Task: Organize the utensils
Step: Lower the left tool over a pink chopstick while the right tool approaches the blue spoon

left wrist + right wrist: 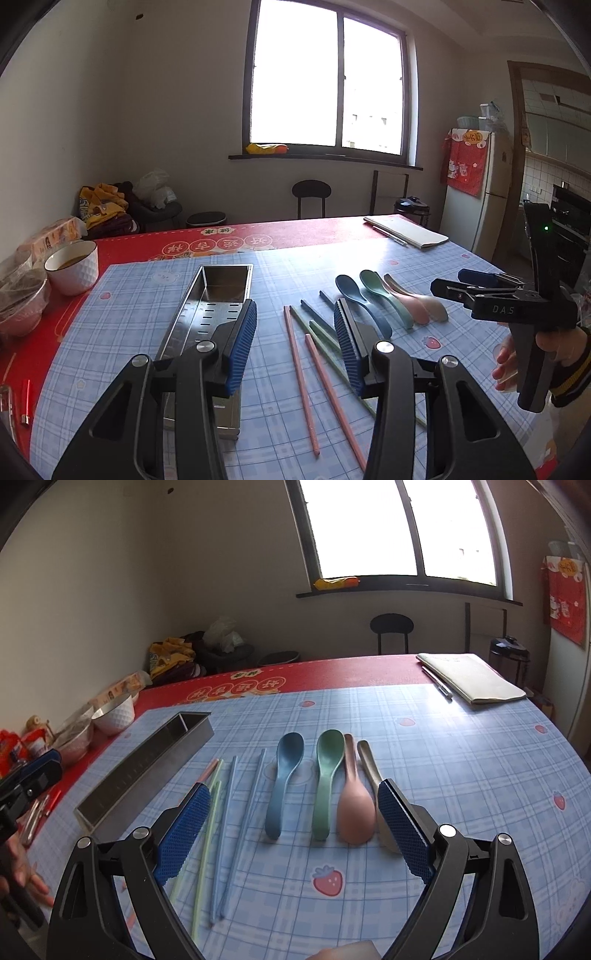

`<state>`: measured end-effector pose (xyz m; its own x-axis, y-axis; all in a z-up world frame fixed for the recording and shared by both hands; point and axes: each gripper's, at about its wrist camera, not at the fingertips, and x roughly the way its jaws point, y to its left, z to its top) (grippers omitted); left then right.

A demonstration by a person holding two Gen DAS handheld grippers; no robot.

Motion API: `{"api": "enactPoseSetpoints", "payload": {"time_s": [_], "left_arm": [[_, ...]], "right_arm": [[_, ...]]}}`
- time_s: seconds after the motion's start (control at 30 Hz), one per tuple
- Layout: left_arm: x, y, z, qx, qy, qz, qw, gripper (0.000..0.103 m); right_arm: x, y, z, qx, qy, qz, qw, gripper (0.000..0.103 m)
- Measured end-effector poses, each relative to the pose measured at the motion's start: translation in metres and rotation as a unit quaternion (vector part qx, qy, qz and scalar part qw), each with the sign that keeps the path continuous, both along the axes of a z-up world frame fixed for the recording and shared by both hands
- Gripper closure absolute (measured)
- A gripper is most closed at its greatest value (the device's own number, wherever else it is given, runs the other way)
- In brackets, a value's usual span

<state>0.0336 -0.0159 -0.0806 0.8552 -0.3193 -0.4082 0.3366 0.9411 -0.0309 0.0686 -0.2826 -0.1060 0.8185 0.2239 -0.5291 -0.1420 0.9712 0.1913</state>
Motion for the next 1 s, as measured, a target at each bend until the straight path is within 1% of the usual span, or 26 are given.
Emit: {"api": "enactPoseSetpoints", "payload": {"time_s": [0.1, 0.17, 0.2, 0.27, 0.3, 0.37, 0.4, 0.43, 0.47, 0.57, 0.63, 0.73, 0.83, 0.9, 1.0], "left_arm": [[0.015, 0.0, -0.005, -0.011, 0.028, 0.003, 0.9995, 0.059], [0.025, -0.001, -0.01, -0.007, 0.047, 0.008, 0.9988, 0.059], [0.028, -0.003, -0.013, 0.003, 0.049, 0.011, 0.9987, 0.059], [0.033, -0.011, -0.016, 0.029, 0.047, 0.012, 0.9984, 0.059], [0.036, -0.015, -0.017, 0.04, 0.049, 0.008, 0.998, 0.059], [0.042, -0.023, -0.02, 0.055, 0.054, 0.0, 0.997, 0.06], [0.045, -0.026, -0.022, 0.062, 0.058, -0.002, 0.9964, 0.062], [0.049, -0.03, -0.023, 0.067, 0.064, -0.005, 0.9956, 0.068], [0.053, -0.033, -0.025, 0.075, 0.072, -0.005, 0.9945, 0.07], [0.065, -0.04, -0.035, 0.102, 0.098, 0.001, 0.9899, 0.078], [0.07, -0.046, -0.042, 0.125, 0.105, 0.0, 0.9867, 0.082], [0.079, -0.056, -0.052, 0.154, 0.12, -0.007, 0.9807, 0.082], [0.093, -0.061, -0.063, 0.154, 0.157, -0.019, 0.9755, 0.082], [0.1, -0.062, -0.069, 0.165, 0.169, -0.007, 0.9717, 0.082], [0.108, -0.066, -0.077, 0.195, 0.175, 0.003, 0.9651, 0.082]], "right_arm": [[0.008, 0.001, 0.004, -0.021, -0.013, 0.006, 1.0, 0.014], [0.018, -0.001, 0.006, -0.026, -0.017, 0.012, 0.999, 0.014], [0.023, -0.001, 0.008, -0.026, -0.019, 0.017, 0.999, 0.014], [0.034, -0.001, 0.011, -0.033, -0.024, 0.011, 0.999, 0.014], [0.041, 0.001, 0.012, -0.035, -0.018, 0.011, 0.999, 0.014], [0.058, 0.005, 0.011, -0.044, 0.011, 0.008, 0.999, 0.014], [0.066, 0.005, 0.009, -0.044, 0.018, 0.004, 0.999, 0.014], [0.071, 0.005, 0.007, -0.039, 0.022, 0.003, 0.999, 0.013], [0.075, 0.004, 0.005, -0.032, 0.022, 0.005, 0.999, 0.013], [0.081, 0.001, -0.009, -0.018, 0.028, 0.009, 0.999, 0.013], [0.084, -0.001, -0.02, -0.02, 0.045, 0.014, 0.999, 0.013], [0.083, -0.003, -0.029, -0.01, 0.06, 0.033, 0.998, 0.013], [0.079, -0.012, -0.029, 0.022, 0.054, 0.04, 0.997, 0.013], [0.078, -0.018, -0.029, 0.036, 0.051, 0.031, 0.998, 0.013], [0.078, -0.023, -0.029, 0.039, 0.051, 0.02, 0.998, 0.013]]}}
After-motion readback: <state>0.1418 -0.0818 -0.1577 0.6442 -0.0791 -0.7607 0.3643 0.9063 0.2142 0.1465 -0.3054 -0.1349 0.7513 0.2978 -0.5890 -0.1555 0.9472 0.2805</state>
